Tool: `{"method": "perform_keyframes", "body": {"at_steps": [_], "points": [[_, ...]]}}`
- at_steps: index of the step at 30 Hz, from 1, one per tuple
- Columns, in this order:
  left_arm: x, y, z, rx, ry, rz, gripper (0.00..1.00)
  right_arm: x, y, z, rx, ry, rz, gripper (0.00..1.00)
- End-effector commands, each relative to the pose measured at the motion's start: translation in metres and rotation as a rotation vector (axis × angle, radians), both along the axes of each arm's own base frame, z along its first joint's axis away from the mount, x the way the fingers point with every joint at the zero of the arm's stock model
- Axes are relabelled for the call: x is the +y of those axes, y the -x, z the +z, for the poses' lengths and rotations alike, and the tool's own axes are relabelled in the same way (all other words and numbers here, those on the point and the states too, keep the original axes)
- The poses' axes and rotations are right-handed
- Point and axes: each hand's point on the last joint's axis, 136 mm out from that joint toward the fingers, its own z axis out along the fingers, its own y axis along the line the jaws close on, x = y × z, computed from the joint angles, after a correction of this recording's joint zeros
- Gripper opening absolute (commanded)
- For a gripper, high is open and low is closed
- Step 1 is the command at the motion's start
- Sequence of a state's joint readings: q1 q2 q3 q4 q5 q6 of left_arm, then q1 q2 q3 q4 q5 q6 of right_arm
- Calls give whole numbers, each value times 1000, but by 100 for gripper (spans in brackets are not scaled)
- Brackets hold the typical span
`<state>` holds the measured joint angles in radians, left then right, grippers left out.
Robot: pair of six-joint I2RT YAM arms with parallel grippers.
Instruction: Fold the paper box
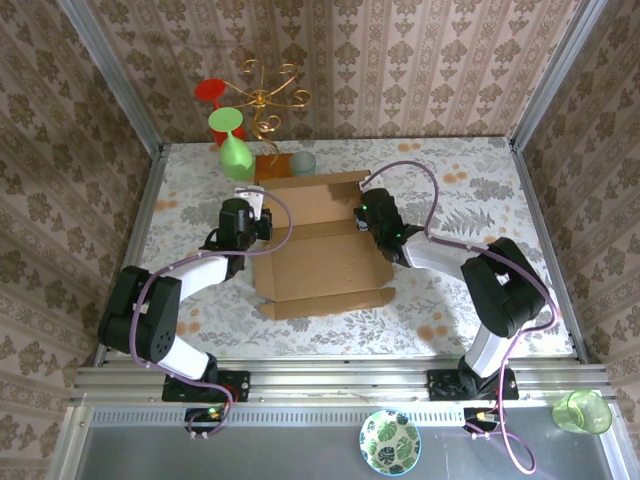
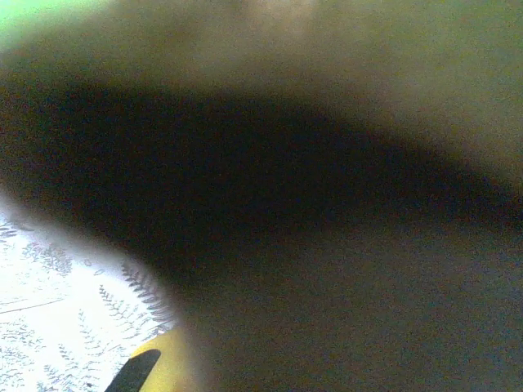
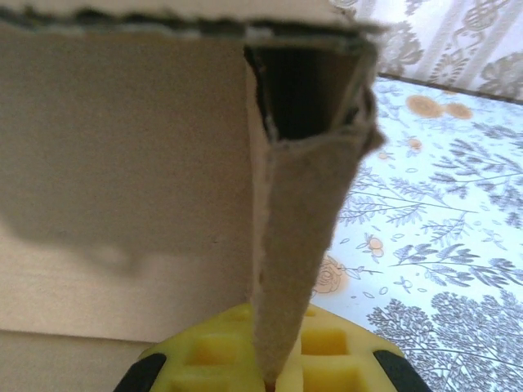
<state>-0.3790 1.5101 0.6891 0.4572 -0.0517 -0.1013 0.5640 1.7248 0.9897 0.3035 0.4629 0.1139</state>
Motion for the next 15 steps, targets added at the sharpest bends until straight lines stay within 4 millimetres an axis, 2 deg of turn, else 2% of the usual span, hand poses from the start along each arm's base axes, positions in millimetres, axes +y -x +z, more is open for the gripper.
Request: {"method": "perform_keyframes", "body": {"at_steps": [1, 6, 11, 15], "points": [[-18, 6, 17, -41, 40, -49, 0, -3, 0, 16, -61, 52, -156, 0], [-13, 7, 15, -35, 21, 13, 0, -21, 9, 18, -58, 88, -309, 0], [-10, 8, 12, -25, 29, 44, 0, -12, 12, 23, -66, 88, -283, 0], [-5, 8, 9, -21, 36, 61, 0, -15, 19, 27, -65, 89, -279, 0]]}}
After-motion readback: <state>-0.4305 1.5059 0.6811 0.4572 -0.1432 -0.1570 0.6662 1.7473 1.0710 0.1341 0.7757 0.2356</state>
